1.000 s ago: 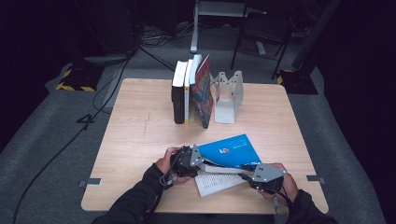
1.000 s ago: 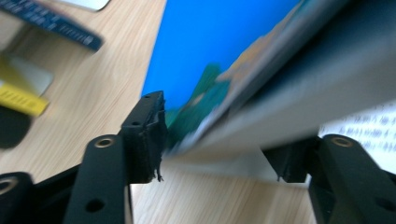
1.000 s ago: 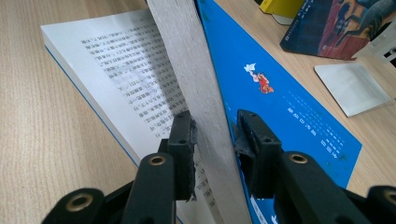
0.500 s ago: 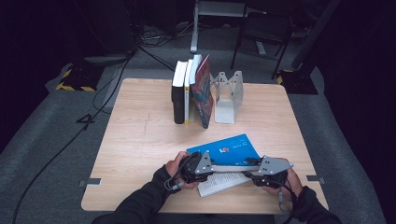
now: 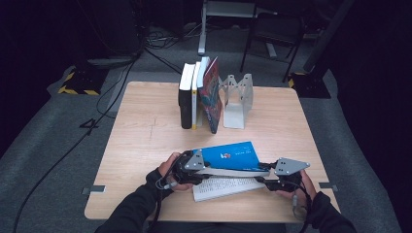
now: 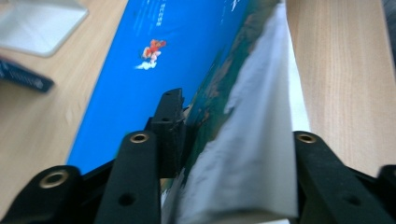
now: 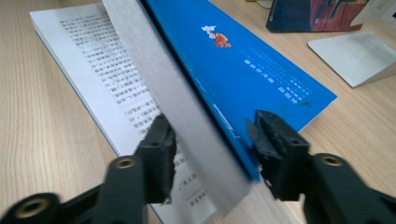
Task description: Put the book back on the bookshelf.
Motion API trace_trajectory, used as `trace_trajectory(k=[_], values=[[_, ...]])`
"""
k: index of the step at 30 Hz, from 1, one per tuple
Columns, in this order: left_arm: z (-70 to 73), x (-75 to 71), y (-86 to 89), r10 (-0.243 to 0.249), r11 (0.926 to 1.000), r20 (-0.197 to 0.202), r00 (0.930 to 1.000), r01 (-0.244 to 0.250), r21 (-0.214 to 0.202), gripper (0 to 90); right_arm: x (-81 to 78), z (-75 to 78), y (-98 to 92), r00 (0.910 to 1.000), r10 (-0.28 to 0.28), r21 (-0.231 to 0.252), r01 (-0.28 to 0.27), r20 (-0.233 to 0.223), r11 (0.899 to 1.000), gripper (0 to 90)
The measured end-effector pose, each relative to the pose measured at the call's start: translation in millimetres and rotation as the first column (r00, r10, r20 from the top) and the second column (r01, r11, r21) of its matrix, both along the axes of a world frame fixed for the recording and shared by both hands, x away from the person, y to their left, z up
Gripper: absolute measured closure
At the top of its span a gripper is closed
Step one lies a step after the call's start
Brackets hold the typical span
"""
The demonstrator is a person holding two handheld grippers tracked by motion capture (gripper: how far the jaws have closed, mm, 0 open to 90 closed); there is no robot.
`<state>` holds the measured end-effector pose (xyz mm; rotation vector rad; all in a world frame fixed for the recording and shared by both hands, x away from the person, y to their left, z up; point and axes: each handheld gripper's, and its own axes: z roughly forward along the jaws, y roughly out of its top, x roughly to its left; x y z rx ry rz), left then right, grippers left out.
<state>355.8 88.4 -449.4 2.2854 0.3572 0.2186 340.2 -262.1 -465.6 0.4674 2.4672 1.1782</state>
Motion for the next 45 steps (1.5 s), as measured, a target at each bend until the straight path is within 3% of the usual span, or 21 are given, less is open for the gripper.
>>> trace_trajectory(k=[1, 2, 4, 5, 6, 7, 8, 9, 11, 12, 14, 17, 21, 24, 30, 32, 33, 34, 38, 42, 45], values=[[1.6, -0.9, 2.9, 0.026, 0.9996, -0.002, 0.9997, -0.026, -0.007, 53.5, -4.0, 4.6, 5.2, 0.9995, -0.003, -0.008, 0.004, 0.032, 1.0, 58.6], [6.8, -7.1, 3.9, 0.052, 0.9986, 0.035, 0.998, -0.052, 0.009, 51.6, -4.9, 5.9, 6.1, 0.9994, -0.007, -0.003, 0.007, 0.035, 1.0, 59.1], [9.7, -11.7, 3.0, 0.052, 0.9986, 0.042, 0.9977, -0.053, 0.008, 49.1, -5.6, 7.8, 7.4, 0.999, 0.001, -0.004, 0.0, 0.045, 1.0, 59.6], [12.5, -17.3, 1.2, 0.041, 0.9989, 0.068, 0.9969, -0.042, 0.018, 47.6, -6.4, 9.2, 8.6, 0.9988, 0.001, -0.005, -0.001, 0.049, 1.0, 60.1], [16.2, -29.2, -4.3, 0.017, 0.9976, 0.114, 0.9934, -0.025, 0.064, 47.7, -8.9, 11.6, 12.1, 0.9981, 0.007, -0.022, -0.006, 0.061, 1.0, 60.9], [16.2, -29.2, -4.3, 0.017, 0.9976, 0.114, 0.9934, -0.025, 0.064, 47.6, -10.7, 13.2, 14.4, 0.9976, 0.012, -0.027, -0.01, 0.069, 1.0, 61.6], [15.3, -37.1, -10.4, 0.03, 0.9918, 0.159, 0.9868, -0.05, 0.118, 47.5, -13.1, 14.9, 17.1, 0.997, 0.025, -0.034, -0.022, 0.074, 0.999, 62.7], [15.3, -37.1, -10.4, 0.03, 0.9918, 0.159, 0.9868, -0.05, 0.118, 46.2, -13.1, 14.9, 17.1, 0.997, 0.025, -0.034, -0.022, 0.074, 0.999, 62.7], [10.8, -40.1, -12.2, 0.057, 0.9815, 0.168, 0.9842, -0.086, 0.171, 47.5, -19.0, 18.9, 24.0, 0.9945, 0.048, -0.045, -0.044, 0.093, 0.998, 64.8], [8.9, -40.2, -10.7, 0.059, 0.9782, 0.184, 0.9812, -0.094, 0.185, 54.1, -21.3, 20.7, 27.3, 0.9935, 0.059, -0.057, -0.053, 0.098, 0.997, 65.2], [8.2, -37.7, -3.7, 0.054, 0.9816, 0.171, 0.9839, -0.083, 0.172, 60.9, -25.2, 23.0, 33.0, 0.9912, 0.078, -0.067, -0.071, 0.107, 0.995, 65.8], [8.6, -31.1, 8.2, 0.029, 0.9869, 0.137, 0.9902, -0.05, 0.153, 62.9, -25.9, 24.7, 37.3, 0.9906, 0.09, -0.041, -0.086, 0.103, 0.995, 62.7], [3.4, -23.5, 16.4, 0.017, 0.9867, 0.112, 0.9935, -0.035, 0.159, 62.9, -13.7, 21.6, 39.7, 0.9914, 0.116, -0.033, -0.114, 0.061, 0.993, 44.4], [0.9, -15.0, 24.1, 0.034, 0.9879, 0.092, 0.9951, -0.048, 0.147, 60.9, -2.4, 16.9, 33.2, 0.9911, 0.129, -0.038, -0.127, 0.033, 0.991, 37.2], [-2.6, -5.7, 29.9, 0.057, 0.9891, 0.084, 0.9948, -0.068, 0.131, 59.7, 10.1, 5.9, 41.0, 0.9915, 0.098, -0.065, -0.093, 0.086, 0.994, 40.0], [-2.7, -5.2, 29.6, 0.064, 0.989, 0.083, 0.9945, -0.075, 0.128, 59.7, 12.7, 3.1, 42.5, 0.9913, 0.116, -0.045, -0.113, 0.062, 0.993, 53.3], [-2.8, -5.4, 29.2, 0.069, 0.9893, 0.082, 0.9942, -0.079, 0.123, 59.5, 10.2, 2.8, 42.6, 0.9882, 0.134, -0.046, -0.131, 0.074, 0.99, 60.8], [-2.6, -5.8, 29.0, 0.074, 0.9885, 0.08, 0.994, -0.084, 0.126, 59.0, 8.1, 2.6, 42.8, 0.9874, 0.127, -0.046, -0.123, 0.094, 0.991, 61.9], [-2.8, -8.9, 25.3, 0.101, 0.9861, 0.071, 0.9924, -0.109, 0.126, 51.1, 6.4, 1.3, 42.5, 0.9897, 0.11, -0.033, -0.107, 0.092, 0.994, 62.5], [-1.9, -16.4, 11.5, 0.121, 0.9763, 0.095, 0.9881, -0.135, 0.169, 46.3, -0.3, 4.7, 45.4, 0.9885, 0.102, -0.052, -0.096, 0.112, 0.994, 62.5], [-2.0, -20.5, 1.4, 0.117, 0.9784, 0.092, 0.9888, -0.131, 0.16, 45.2, -4.1, 6.4, 46.8, 0.9872, 0.107, -0.067, -0.099, 0.118, 0.993, 62.7]])
